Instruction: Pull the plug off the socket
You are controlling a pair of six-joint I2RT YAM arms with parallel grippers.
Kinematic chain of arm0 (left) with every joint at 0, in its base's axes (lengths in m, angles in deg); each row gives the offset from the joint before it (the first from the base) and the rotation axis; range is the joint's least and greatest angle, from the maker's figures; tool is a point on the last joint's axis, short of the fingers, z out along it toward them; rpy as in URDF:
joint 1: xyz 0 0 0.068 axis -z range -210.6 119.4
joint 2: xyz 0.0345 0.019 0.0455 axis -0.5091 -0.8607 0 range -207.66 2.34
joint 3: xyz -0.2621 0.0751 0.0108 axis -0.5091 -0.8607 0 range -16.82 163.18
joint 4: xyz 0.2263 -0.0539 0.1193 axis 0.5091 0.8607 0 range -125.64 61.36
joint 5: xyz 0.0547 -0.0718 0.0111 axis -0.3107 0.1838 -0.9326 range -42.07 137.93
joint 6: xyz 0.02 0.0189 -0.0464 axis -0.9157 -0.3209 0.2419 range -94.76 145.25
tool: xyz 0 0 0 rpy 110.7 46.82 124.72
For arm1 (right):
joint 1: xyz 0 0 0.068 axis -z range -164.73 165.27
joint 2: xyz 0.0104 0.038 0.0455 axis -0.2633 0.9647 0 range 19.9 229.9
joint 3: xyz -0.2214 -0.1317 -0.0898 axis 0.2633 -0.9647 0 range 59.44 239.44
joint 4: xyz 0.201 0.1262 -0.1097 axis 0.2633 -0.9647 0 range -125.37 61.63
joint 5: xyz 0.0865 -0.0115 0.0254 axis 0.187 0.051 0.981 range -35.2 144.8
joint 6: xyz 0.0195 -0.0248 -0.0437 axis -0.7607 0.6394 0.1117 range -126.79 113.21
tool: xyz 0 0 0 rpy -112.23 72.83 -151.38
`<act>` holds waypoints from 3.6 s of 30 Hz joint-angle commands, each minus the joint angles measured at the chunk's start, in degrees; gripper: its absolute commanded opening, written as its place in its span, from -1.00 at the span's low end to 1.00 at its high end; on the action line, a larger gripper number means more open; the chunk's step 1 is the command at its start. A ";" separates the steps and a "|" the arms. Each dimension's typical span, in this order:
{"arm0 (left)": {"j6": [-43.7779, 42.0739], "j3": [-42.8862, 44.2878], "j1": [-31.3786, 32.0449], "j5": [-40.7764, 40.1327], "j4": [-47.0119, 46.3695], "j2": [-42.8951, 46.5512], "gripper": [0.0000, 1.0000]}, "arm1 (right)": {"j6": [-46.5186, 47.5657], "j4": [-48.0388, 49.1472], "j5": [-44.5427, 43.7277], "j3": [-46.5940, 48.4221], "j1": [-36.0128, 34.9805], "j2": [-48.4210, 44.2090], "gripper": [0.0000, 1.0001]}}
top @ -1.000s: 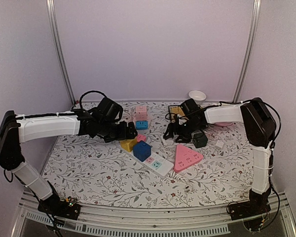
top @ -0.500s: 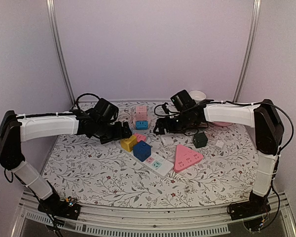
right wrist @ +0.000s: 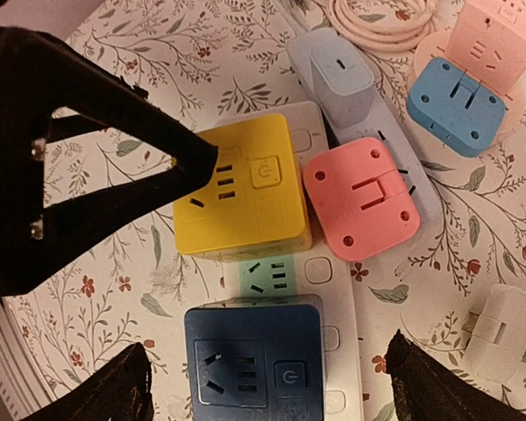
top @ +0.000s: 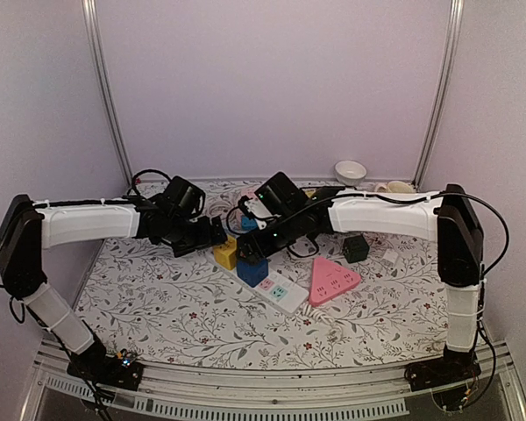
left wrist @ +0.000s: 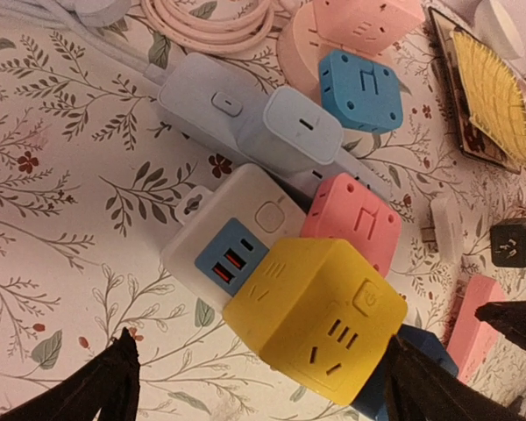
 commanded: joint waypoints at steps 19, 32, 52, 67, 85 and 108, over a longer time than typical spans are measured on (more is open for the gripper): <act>-0.09 -5.14 -0.26 0.53 -2.02 -3.98 0.93 | 4.51 -8.42 -9.59 9.31 -4.96 8.11 -0.12; 2.17 -9.65 0.24 0.26 -1.63 -3.48 0.93 | 2.60 -8.63 -4.74 14.85 -3.07 6.67 -0.41; 0.32 -6.31 2.12 -0.82 0.21 -2.00 0.93 | -0.62 -7.86 -4.12 11.16 2.70 0.63 -0.45; -2.83 2.94 4.31 -1.58 2.63 -1.70 0.93 | -12.11 3.40 -0.33 -22.18 20.76 -24.25 -0.46; -4.48 6.27 4.73 -0.99 3.07 -2.45 0.93 | -22.66 14.76 17.01 -54.23 57.08 -44.15 -0.45; -6.08 5.39 4.57 -2.55 2.81 -1.03 0.94 | -27.13 26.98 28.53 -63.60 72.94 -33.63 0.16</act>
